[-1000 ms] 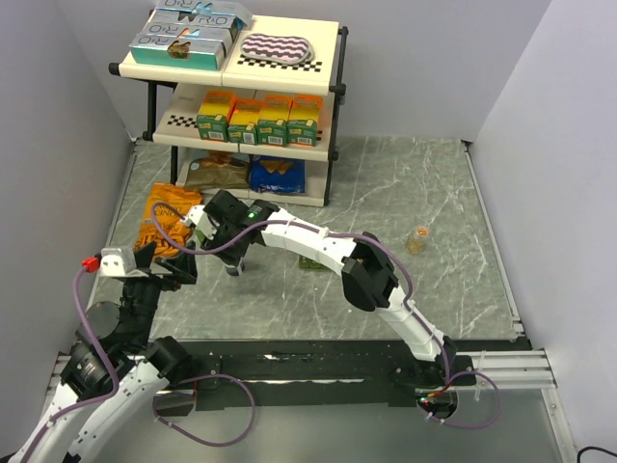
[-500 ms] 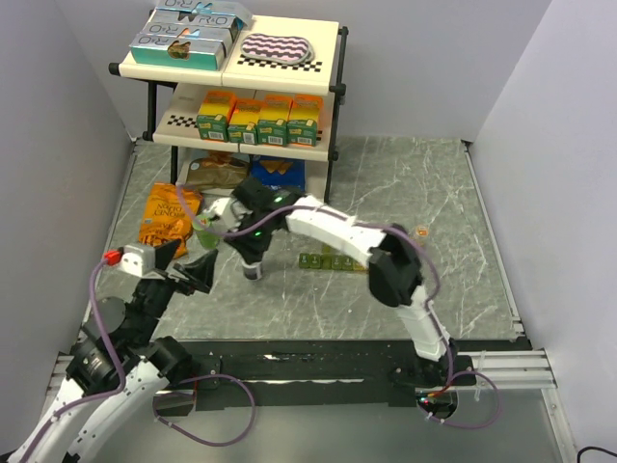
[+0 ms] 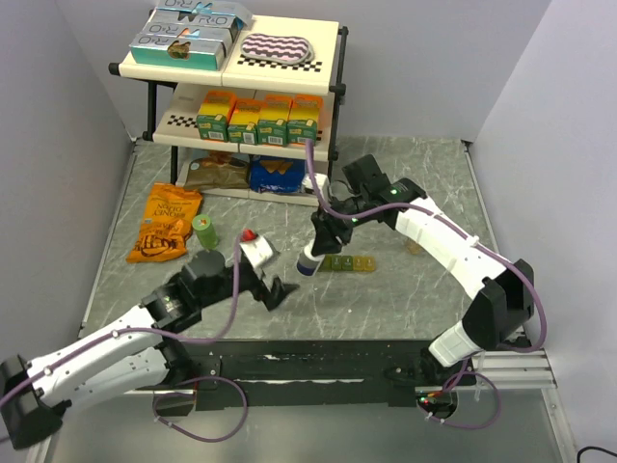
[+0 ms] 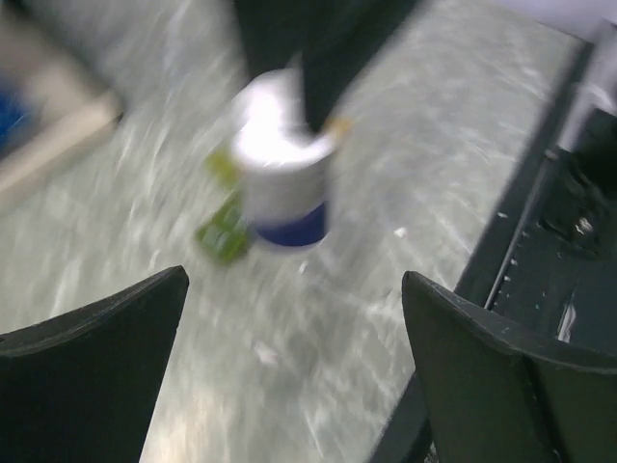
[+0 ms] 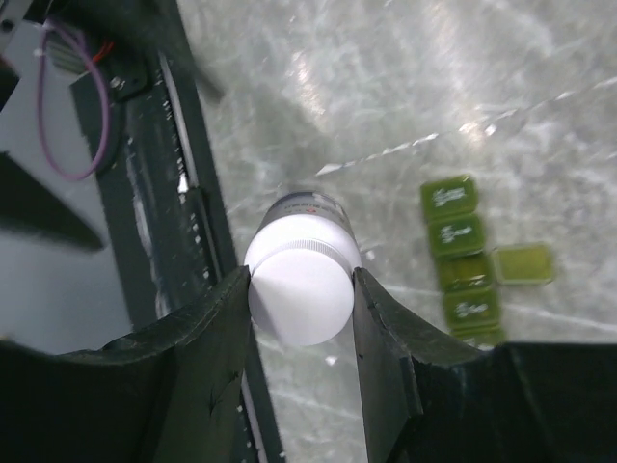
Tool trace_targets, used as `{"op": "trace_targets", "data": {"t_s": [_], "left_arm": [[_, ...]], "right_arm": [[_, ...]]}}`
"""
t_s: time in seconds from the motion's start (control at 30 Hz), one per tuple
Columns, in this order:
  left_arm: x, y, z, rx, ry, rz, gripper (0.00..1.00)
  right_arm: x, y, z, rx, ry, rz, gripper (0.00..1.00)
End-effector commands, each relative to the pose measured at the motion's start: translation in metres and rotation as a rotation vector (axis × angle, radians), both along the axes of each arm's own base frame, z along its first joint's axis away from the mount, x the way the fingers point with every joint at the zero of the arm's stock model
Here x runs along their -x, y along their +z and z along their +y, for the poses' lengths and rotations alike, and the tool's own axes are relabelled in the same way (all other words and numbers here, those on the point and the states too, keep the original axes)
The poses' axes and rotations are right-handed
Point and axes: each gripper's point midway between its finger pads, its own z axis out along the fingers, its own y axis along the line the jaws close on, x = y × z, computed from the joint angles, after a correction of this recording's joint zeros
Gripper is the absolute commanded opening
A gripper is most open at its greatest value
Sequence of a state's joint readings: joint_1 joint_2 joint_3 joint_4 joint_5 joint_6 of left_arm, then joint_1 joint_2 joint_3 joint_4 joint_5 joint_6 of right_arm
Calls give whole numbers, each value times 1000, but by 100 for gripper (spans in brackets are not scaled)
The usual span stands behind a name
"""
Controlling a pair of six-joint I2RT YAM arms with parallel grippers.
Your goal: Sort the pills into containers
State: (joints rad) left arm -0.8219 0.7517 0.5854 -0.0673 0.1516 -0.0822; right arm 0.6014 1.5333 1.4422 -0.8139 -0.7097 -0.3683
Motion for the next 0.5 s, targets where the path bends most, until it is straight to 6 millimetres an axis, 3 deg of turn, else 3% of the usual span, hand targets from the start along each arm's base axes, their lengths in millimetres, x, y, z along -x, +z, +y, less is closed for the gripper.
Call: {"op": "trace_targets", "data": {"t_s": [0.0, 0.2, 0.33, 0.47], "left_arm": [[16, 38, -42, 6, -175, -416, 100], [8, 27, -73, -3, -152, -421, 99], [-19, 25, -63, -15, 68, -440, 99], [-21, 27, -59, 37, 135, -441, 99]], "right_arm": [[17, 27, -2, -148, 28, 11, 8], [23, 41, -5, -217, 2, -9, 6], [30, 46, -5, -260, 10, -1, 6], [33, 49, -5, -291, 3, 21, 6]]}}
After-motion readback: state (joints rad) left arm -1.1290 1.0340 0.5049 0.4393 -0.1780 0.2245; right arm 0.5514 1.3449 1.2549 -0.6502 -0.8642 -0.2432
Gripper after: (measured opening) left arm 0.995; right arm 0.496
